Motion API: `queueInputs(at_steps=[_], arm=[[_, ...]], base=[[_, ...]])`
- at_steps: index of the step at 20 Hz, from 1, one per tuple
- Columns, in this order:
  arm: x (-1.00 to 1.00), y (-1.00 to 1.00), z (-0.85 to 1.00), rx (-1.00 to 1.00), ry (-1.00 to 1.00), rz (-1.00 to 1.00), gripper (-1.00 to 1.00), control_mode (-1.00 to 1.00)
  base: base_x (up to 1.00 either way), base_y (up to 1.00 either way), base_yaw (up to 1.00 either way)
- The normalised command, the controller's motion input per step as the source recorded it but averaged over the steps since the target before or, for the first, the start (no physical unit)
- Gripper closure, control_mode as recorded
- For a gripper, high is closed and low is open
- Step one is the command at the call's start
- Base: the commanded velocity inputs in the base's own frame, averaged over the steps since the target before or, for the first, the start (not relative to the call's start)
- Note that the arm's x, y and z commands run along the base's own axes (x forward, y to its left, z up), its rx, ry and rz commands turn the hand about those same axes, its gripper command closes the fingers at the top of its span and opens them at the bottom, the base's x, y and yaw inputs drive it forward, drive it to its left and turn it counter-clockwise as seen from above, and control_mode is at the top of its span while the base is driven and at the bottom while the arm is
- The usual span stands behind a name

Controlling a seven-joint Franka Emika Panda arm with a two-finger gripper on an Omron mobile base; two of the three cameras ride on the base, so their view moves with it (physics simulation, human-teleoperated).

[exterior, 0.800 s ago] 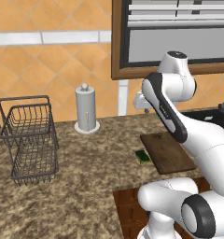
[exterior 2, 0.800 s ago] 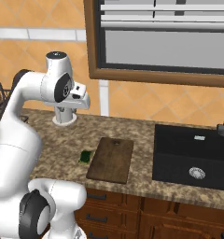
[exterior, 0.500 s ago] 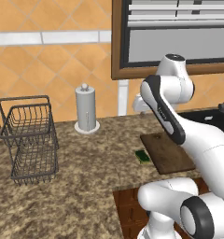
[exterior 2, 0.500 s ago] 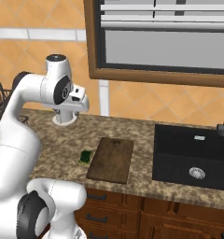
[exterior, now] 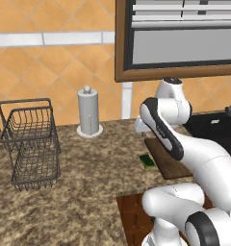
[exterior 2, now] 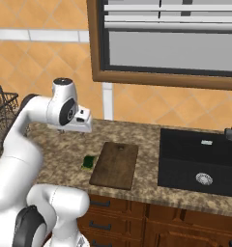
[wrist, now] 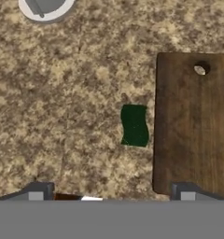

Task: Pick up the sponge from the counter and clean the cutting board by briefly scrubbing or pressing down on the cutting board. Once finished, release the sponge.

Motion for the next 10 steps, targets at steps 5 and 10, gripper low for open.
queueInputs(at_steps=[5, 10], arm=[[0.03, -0.05, -0.75, -0.01, 0.06, 0.0, -1.0, -1.0], [0.14, -0.21, -0.71, 0.0, 0.1, 0.0, -1.0, -1.0]], base=[[0.0, 0.0, 0.0], [0.0, 0.0, 0.0]])
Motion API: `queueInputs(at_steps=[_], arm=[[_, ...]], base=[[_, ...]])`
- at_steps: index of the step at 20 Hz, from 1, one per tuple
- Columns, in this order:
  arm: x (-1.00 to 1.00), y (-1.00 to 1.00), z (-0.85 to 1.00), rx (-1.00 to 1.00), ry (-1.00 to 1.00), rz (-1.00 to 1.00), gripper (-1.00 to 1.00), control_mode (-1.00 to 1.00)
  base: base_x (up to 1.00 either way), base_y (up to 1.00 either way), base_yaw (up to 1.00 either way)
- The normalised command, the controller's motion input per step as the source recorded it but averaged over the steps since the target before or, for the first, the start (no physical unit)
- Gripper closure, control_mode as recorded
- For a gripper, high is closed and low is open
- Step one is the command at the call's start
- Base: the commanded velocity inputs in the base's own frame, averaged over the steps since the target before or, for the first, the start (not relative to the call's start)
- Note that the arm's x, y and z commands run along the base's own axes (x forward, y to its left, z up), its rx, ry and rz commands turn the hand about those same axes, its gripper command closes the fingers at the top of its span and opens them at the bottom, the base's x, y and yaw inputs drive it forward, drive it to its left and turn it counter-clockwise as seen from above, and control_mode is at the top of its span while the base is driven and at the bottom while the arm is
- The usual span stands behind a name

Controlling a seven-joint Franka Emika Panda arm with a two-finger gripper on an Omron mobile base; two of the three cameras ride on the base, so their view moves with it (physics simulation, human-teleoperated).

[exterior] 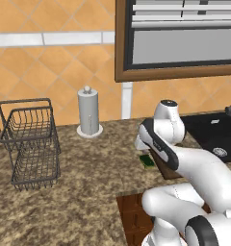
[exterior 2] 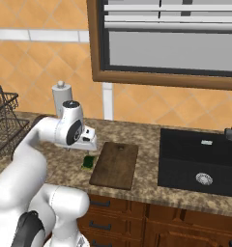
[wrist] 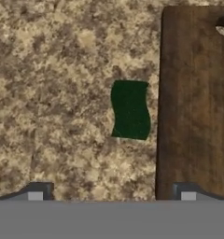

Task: Pick up the sponge from the counter and clean the cutting board by briefly scrubbing or pressing down on the cutting board. Once finished, release the sponge.

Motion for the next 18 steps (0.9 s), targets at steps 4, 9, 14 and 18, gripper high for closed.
queueInputs(at_steps=[4, 9, 14, 18], arm=[[0.45, -0.16, -0.62, 0.0, 0.06, 0.0, -1.0, -1.0], [0.56, 0.0, -0.48, 0.0, 0.02, 0.01, -1.0, -1.0], [0.43, 0.0, -0.37, -0.02, 0.01, 0.02, -1.0, -1.0], [0.27, 0.0, -0.2, -0.02, 0.0, 0.01, -1.0, -1.0]], base=[[0.0, 0.0, 0.0], [0.0, 0.0, 0.0], [0.0, 0.0, 0.0], [0.0, 0.0, 0.0]])
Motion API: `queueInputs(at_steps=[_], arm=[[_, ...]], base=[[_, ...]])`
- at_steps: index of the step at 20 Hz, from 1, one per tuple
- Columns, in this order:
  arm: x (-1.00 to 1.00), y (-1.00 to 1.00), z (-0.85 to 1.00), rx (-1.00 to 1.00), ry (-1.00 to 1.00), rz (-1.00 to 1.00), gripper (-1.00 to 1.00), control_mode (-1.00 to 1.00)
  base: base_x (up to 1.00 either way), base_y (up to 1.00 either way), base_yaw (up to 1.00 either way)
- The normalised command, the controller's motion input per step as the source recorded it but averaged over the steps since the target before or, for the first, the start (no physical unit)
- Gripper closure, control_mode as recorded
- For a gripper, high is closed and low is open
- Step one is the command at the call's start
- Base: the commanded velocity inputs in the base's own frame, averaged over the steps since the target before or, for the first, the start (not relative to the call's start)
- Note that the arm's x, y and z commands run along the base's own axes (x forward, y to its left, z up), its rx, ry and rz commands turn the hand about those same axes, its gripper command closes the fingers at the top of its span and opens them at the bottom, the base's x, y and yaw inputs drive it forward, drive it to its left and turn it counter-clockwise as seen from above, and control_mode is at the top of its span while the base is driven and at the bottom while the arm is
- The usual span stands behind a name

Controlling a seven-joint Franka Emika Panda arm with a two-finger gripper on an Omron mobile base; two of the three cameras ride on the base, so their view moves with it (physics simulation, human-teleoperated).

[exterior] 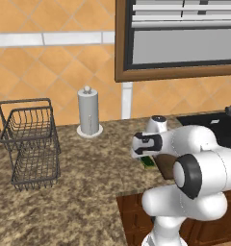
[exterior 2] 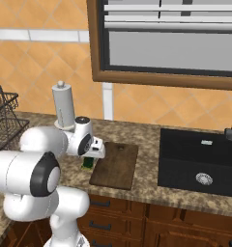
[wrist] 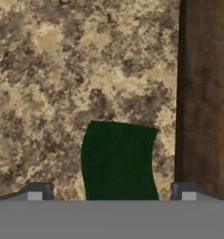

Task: Pick up the sponge from the counter and clean the cutting board by briefly scrubbing or pressing down on the cutting board. Once finished, release the sponge.

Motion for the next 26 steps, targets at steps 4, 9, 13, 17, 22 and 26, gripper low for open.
queueInputs(at_steps=[4, 9, 13, 17, 22, 26], arm=[[0.18, 0.0, -0.19, -0.04, 0.0, 0.0, -1.0, -1.0], [0.03, 0.0, -0.21, -0.03, 0.0, 0.0, -1.0, -1.0], [0.0, 0.01, -0.17, 0.0, 0.0, 0.0, -1.0, -1.0], [0.09, 0.18, -0.21, -0.02, 0.0, 0.0, -1.0, -1.0], [0.23, 0.14, -0.49, -0.03, 0.0, 0.0, -1.0, -1.0], [0.0, -0.2, -0.59, 0.0, 0.0, 0.0, -1.0, -1.0]], base=[[0.0, 0.0, 0.0], [0.0, 0.0, 0.0], [0.0, 0.0, 0.0], [0.0, 0.0, 0.0], [0.0, 0.0, 0.0], [0.0, 0.0, 0.0]])
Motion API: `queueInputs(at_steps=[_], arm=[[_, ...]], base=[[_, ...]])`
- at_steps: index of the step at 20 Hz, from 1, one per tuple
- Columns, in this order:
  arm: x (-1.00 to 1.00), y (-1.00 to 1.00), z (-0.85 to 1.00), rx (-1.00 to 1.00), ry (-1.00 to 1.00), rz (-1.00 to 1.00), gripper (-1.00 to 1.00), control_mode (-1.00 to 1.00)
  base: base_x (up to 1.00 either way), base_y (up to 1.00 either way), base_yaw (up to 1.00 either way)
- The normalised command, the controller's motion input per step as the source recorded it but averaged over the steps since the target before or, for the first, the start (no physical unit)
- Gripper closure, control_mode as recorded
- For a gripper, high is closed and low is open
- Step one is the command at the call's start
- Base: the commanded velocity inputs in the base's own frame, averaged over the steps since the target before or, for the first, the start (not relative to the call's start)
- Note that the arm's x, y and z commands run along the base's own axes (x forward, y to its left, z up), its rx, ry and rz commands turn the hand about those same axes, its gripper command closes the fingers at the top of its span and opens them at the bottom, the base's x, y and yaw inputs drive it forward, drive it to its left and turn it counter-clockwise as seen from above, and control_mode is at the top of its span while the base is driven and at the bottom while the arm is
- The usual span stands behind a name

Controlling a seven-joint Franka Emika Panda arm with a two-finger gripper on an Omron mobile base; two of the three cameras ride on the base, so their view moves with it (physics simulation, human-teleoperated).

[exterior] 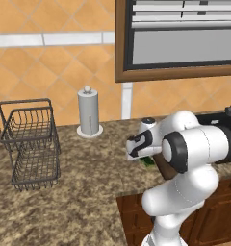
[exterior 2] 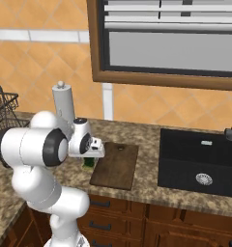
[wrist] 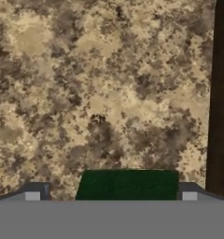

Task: Pick up the sponge from the counter and clean the cutting board by briefly scrubbing or pressing down on the cutting board. Once finished, release the sponge.

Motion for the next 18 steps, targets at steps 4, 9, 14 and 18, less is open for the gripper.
queueInputs(at_steps=[4, 9, 14, 18], arm=[[0.0, -0.03, -0.4, 0.0, 0.0, 0.0, 1.0, -1.0], [0.0, -0.21, -0.31, 0.01, -0.01, 0.0, 1.0, -1.0], [0.0, -0.39, -0.06, 0.06, -0.01, 0.0, 1.0, -1.0], [0.0, -0.13, 0.48, 0.02, -0.1, -0.01, 1.0, -1.0]], base=[[0.0, 0.0, 0.0], [0.0, 0.0, 0.0], [0.0, 0.0, 0.0], [0.0, 0.0, 0.0]])
